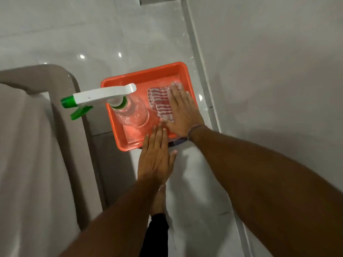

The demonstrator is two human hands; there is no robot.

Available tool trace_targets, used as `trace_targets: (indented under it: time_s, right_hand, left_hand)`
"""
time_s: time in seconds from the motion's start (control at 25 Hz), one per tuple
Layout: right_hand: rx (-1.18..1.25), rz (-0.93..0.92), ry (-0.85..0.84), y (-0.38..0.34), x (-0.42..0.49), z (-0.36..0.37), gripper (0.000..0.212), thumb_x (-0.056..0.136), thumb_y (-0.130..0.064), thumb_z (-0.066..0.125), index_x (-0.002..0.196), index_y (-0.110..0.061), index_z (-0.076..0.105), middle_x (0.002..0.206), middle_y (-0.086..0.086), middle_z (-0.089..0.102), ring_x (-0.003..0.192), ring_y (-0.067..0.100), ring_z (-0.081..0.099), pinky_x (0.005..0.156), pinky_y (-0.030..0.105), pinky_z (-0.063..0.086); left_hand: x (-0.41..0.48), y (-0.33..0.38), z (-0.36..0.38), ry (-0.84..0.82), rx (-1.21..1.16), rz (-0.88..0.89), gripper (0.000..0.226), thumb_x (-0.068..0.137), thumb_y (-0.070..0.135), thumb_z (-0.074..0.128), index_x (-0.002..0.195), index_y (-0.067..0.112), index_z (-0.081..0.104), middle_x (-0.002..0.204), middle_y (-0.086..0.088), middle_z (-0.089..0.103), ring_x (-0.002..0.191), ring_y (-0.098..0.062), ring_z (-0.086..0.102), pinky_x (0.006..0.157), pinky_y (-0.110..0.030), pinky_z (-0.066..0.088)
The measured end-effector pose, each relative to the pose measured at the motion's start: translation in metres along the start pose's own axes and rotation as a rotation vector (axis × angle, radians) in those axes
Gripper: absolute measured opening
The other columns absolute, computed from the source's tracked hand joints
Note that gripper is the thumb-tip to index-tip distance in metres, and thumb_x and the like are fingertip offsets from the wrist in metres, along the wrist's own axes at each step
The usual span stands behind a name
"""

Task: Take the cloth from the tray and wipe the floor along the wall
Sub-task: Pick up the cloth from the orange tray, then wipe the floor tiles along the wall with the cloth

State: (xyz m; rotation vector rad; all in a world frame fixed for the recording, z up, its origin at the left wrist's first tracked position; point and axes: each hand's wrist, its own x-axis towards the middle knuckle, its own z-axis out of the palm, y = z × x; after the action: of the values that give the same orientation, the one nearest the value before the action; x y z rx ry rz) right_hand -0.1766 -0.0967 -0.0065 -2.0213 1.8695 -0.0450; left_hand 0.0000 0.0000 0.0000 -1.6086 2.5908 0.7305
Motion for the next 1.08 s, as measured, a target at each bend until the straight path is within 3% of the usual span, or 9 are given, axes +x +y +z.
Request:
trace_targets:
  time_s: [0.12,0.24,0.4,0.52,0.64,0.8,0.92,1.08]
  right_hand:
    - [-0.145,-0.081,-0.106,0.009,0.021,0.013,0.111,0.093,-0.074,0.048,0.165,-0.004,-0.001,0.176,0.023,0.001,0.163,0.041,-0.001,0.131,0.053,-0.003]
    - [-0.150,-0.111,-0.191,0.009,0.031,0.018,0.096,0.101,-0.062,0.048,0.166,-0.009,0.001,0.177,0.020,0.001,0.164,0.040,-0.001,0.130,0.051,-0.004]
    - [0.052,-0.013,-0.076,0.004,0.032,-0.002,0.058,0.108,-0.012,0.050,0.162,-0.011,0.029,0.172,0.016,0.031,0.161,0.036,0.024,0.130,0.056,0.028]
    - [0.204,0.022,0.120,-0.009,0.012,-0.031,0.054,0.103,-0.005,0.056,0.155,-0.006,0.044,0.160,0.020,0.050,0.150,0.039,0.045,0.118,0.061,0.045]
    - [0.330,0.015,0.283,-0.018,-0.047,-0.066,0.051,0.104,-0.018,0.052,0.153,-0.004,0.047,0.157,0.021,0.053,0.147,0.038,0.050,0.117,0.055,0.048]
    - [0.413,0.048,0.320,-0.022,-0.170,-0.070,0.053,0.104,-0.013,0.060,0.155,-0.007,0.045,0.160,0.016,0.052,0.150,0.029,0.048,0.119,0.047,0.048]
    - [0.501,0.206,0.277,-0.027,-0.277,-0.019,0.055,0.102,-0.005,0.059,0.155,-0.011,0.046,0.160,0.012,0.052,0.150,0.022,0.045,0.122,0.038,0.043]
    - [0.544,0.367,0.070,-0.004,-0.391,0.106,0.058,0.104,-0.006,0.057,0.158,-0.017,0.040,0.165,0.004,0.045,0.154,0.016,0.037,0.126,0.040,0.038]
  left_hand:
    - [0.006,-0.005,0.010,0.049,-0.027,-0.025,0.073,0.111,0.048,0.037,0.169,0.004,0.025,0.179,-0.017,0.023,0.167,-0.032,0.016,0.137,-0.051,0.009]
    - [0.006,-0.005,0.013,0.055,-0.021,-0.001,0.073,0.111,0.048,0.038,0.169,0.005,0.025,0.178,-0.017,0.025,0.167,-0.030,0.014,0.137,-0.049,0.006]
    - [0.004,0.003,0.006,0.064,-0.021,-0.028,0.075,0.110,0.049,0.039,0.167,0.002,0.027,0.176,-0.021,0.028,0.166,-0.036,0.020,0.136,-0.053,0.013]
    - [-0.001,0.021,-0.007,0.055,-0.032,-0.029,0.076,0.110,0.050,0.039,0.168,0.002,0.024,0.178,-0.020,0.023,0.167,-0.035,0.016,0.136,-0.053,0.011]
    - [-0.022,0.047,-0.018,0.042,-0.042,-0.050,0.077,0.111,0.053,0.035,0.170,0.005,0.018,0.180,-0.018,0.016,0.169,-0.032,0.008,0.137,-0.052,0.011]
    - [-0.081,0.086,0.004,-0.051,-0.051,-0.067,0.078,0.112,0.057,0.025,0.172,0.012,0.003,0.182,-0.013,-0.001,0.169,-0.027,-0.005,0.137,-0.052,0.007]
    - [-0.132,0.094,0.055,-0.189,0.003,-0.130,0.082,0.109,0.067,0.012,0.172,0.019,-0.009,0.182,-0.008,-0.014,0.168,-0.027,-0.015,0.135,-0.058,0.012]
    - [-0.189,0.089,0.148,-0.226,0.146,-0.078,0.086,0.106,0.066,0.002,0.171,0.011,-0.003,0.179,-0.014,-0.013,0.166,-0.031,-0.015,0.136,-0.054,0.000]
